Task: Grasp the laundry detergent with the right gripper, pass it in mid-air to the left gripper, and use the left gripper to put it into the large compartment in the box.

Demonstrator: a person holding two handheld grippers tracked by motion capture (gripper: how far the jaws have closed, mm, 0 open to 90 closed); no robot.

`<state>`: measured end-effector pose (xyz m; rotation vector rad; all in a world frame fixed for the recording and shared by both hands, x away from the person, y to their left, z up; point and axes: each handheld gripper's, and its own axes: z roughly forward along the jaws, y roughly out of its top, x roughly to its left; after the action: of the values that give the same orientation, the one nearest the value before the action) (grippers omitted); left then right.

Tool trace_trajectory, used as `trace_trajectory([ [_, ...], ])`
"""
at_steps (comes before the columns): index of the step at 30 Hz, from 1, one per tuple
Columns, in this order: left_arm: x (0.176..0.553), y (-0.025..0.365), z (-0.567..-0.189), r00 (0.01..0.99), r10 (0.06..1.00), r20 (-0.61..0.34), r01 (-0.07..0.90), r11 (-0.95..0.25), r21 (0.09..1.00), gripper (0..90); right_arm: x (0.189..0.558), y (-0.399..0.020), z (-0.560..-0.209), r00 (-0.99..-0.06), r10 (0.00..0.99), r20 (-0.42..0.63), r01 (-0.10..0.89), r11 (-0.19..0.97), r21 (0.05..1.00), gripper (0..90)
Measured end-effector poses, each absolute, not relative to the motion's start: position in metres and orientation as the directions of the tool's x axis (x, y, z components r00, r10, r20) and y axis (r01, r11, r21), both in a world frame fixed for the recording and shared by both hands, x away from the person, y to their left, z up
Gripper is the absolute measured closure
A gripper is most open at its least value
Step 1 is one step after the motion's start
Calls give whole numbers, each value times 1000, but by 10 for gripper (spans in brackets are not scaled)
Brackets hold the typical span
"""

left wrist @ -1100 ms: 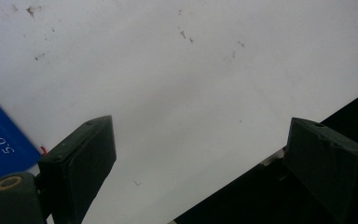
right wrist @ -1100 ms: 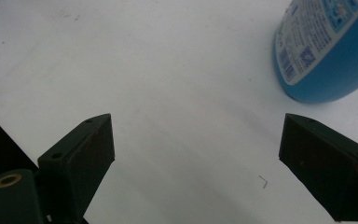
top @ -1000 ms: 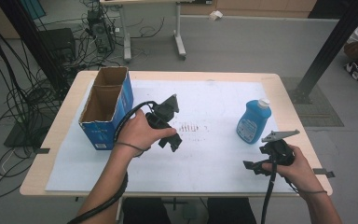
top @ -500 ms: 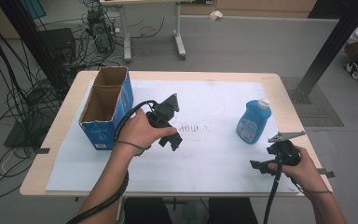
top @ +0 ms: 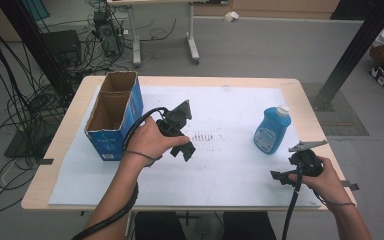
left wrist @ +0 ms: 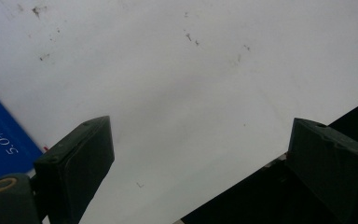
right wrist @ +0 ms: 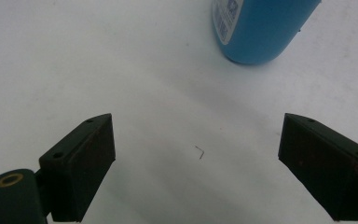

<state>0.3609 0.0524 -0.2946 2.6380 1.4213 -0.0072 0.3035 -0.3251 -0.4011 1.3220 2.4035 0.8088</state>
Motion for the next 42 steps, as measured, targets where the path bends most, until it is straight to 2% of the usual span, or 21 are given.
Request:
trace_trajectory([
  [24, 360, 55, -297, 558, 827, -62, 827, -549, 118, 77, 317, -338, -409, -532, 846, 35, 673, 397, 625, 78],
  [42, 354, 55, -317, 583, 810, -66, 809, -572, 132, 80, 321, -343, -421, -559, 827, 54, 586, 348, 732, 79],
])
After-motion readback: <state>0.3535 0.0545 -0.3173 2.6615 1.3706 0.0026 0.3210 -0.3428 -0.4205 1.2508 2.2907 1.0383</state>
